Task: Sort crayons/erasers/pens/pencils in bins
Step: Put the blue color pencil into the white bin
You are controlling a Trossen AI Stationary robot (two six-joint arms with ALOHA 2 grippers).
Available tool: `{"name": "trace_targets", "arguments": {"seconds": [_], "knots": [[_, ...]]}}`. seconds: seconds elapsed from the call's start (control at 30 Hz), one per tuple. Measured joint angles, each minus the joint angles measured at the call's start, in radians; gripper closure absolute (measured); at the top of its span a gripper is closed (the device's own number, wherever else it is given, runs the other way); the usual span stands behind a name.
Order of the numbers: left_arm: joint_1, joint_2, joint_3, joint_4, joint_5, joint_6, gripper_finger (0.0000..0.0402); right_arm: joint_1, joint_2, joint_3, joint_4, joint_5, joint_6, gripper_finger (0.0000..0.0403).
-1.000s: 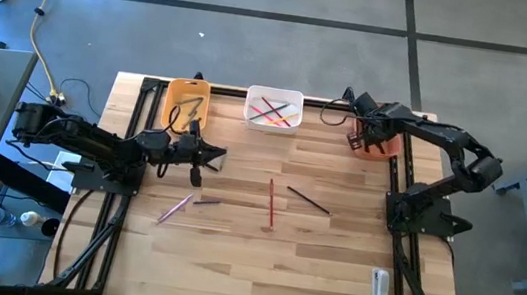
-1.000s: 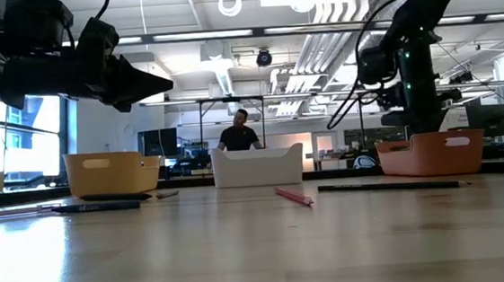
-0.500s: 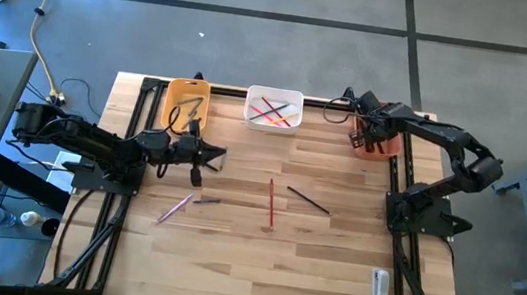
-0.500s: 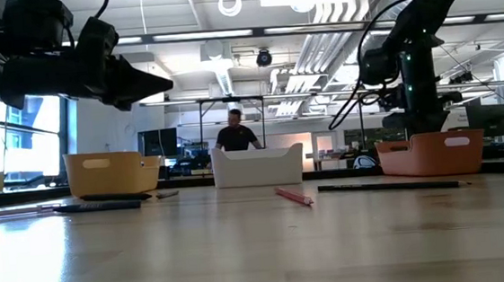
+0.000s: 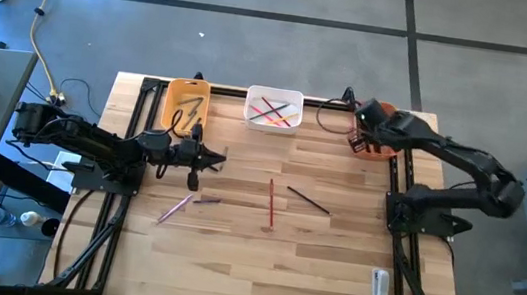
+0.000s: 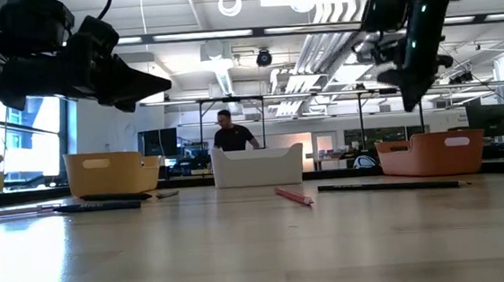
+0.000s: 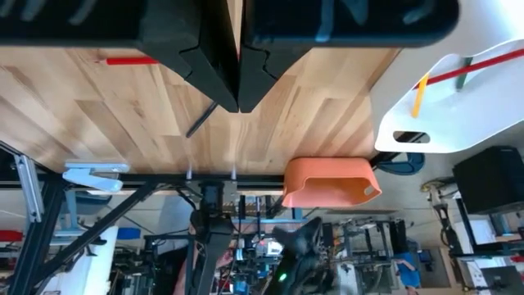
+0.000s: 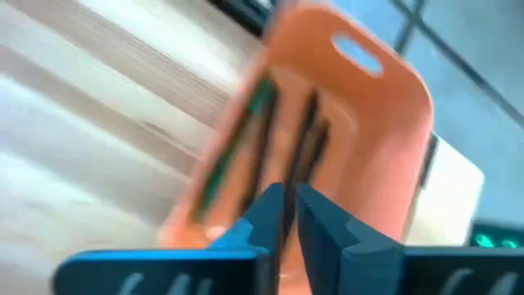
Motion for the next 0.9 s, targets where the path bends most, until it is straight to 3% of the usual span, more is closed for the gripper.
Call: {"name": "trace_targets", "arguments": {"seconds": [0.1,0.33,0.5,0.7,0.9], "knots": [[0.0,0.0,0.0,0.0,0.0,0.001,0.0401,0.128,-0.076,0.0,0.019,-0.027,0.031,0.0399],[0.0,0.0,0.0,0.001,0.004,-0.008,0.0401,0.465,-0.147,-0.001,0.116,-0.046,0.1,0.0395],[0.0,0.0,0.0,0.001,0.003,-0.001,0.0401,0.663,-0.145,-0.108,0.355,-0.046,0.086,0.0401],[0.001,0.0,0.0,0.002,0.0,0.009,0.0401,0.816,-0.145,-0.307,0.684,-0.086,0.05,0.04],[0.001,0.0,0.004,0.011,-0.005,0.036,0.0401,0.888,-0.145,-0.38,0.776,-0.078,0.106,0.0379]]}}
